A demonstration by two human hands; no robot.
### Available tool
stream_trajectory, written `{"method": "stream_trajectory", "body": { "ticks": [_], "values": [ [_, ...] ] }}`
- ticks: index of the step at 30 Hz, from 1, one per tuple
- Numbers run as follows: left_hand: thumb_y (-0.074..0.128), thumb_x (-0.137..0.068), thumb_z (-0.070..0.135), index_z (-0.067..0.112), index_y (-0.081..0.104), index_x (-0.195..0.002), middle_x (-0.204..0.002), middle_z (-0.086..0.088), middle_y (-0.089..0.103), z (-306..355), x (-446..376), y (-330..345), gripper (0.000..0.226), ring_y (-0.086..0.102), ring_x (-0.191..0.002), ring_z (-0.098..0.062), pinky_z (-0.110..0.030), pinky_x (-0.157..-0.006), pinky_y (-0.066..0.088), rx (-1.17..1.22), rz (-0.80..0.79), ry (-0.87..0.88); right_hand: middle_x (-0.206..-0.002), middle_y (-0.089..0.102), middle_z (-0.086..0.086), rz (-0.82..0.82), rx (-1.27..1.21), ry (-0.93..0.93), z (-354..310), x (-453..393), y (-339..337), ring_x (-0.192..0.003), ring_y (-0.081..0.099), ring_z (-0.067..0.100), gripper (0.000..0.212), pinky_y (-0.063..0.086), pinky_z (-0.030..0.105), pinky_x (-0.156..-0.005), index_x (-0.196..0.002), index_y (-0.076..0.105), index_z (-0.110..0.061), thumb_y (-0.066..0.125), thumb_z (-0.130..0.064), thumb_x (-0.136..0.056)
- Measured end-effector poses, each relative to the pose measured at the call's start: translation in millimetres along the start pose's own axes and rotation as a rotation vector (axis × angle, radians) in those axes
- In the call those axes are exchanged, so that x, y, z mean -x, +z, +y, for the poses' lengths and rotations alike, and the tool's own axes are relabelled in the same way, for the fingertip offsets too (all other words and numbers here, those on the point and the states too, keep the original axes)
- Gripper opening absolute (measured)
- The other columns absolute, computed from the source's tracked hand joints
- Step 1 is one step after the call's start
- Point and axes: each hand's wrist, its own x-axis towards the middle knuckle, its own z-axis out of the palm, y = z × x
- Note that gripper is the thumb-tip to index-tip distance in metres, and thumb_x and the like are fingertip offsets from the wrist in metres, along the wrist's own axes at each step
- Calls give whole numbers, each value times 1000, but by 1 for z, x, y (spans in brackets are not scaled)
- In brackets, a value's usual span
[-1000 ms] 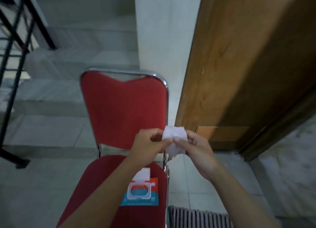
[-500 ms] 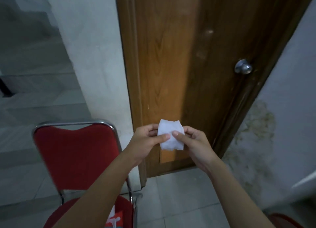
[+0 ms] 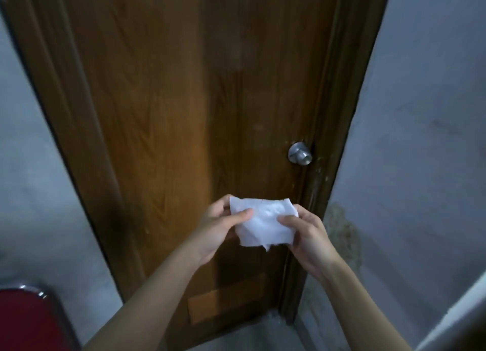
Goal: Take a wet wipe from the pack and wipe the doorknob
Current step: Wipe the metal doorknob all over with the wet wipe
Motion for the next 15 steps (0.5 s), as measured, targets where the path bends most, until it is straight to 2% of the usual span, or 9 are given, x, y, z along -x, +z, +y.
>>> {"method": "stream_trajectory", "body": {
  "ticks": [2, 5, 8, 10, 12, 13, 15],
  "values": [
    [60, -84, 9, 11, 53, -81, -85, -4, 67, 0, -25, 15, 8, 65, -86, -19, -31, -71, 54, 19, 21, -12, -87, 63, 14, 57, 10, -25, -7, -14, -19, -72, 67, 26, 17, 56, 29, -54, -89, 53, -5, 65, -7, -78],
    [62, -84, 14, 10, 56, -88, -92, -5, 70, 0, -64, 28, 8, 69, -88, -18, -32, -71, 57, -36, 65, 11, -89, 69, 10, 115, 29, -43, -14, -37, -40, -80, 69, 29, 32, 58, 33, -62, -104, 55, -6, 68, -14, -75],
    [64, -82, 20, 16, 59, -102, -100, -4, 70, 2, -105, 37, 20, 69, -91, -16, -32, -77, 58, -133, 71, 52, -103, 68, 6, 186, 122, -51, -19, -67, -54, -89, 70, 24, 53, 59, 30, -66, -117, 51, -24, 75, -24, -70],
    [66, -81, 23, 20, 58, -106, -106, -6, 69, 4, -134, 44, 27, 66, -97, -18, -38, -85, 56, -183, 63, 68, -117, 59, -7, 194, 272, -93, -21, -89, -60, -100, 64, 14, 61, 55, 21, -68, -121, 46, -38, 77, -33, -69],
    [67, -79, 26, 22, 58, -108, -107, -6, 68, 6, -164, 52, 30, 64, -100, -19, -42, -89, 54, -201, 59, 61, -119, 50, -24, 188, 411, -152, -25, -112, -67, -106, 54, 0, 59, 52, 16, -68, -119, 45, -47, 75, -39, -69],
    [67, -79, 26, 23, 59, -107, -107, -5, 68, 8, -177, 55, 30, 65, -100, -19, -44, -89, 54, -185, 48, 56, -116, 51, -27, 195, 436, -182, -28, -122, -70, -104, 54, -3, 53, 53, 16, -69, -116, 48, -46, 74, -38, -70],
    [66, -80, 25, 23, 60, -105, -104, -5, 71, 10, -206, 62, 26, 68, -94, -20, -42, -86, 55, -141, -30, 52, -105, 62, -20, 238, 458, -240, -33, -147, -83, -96, 61, 2, 32, 55, 20, -70, -104, 59, -40, 72, -28, -77]
  ]
}}
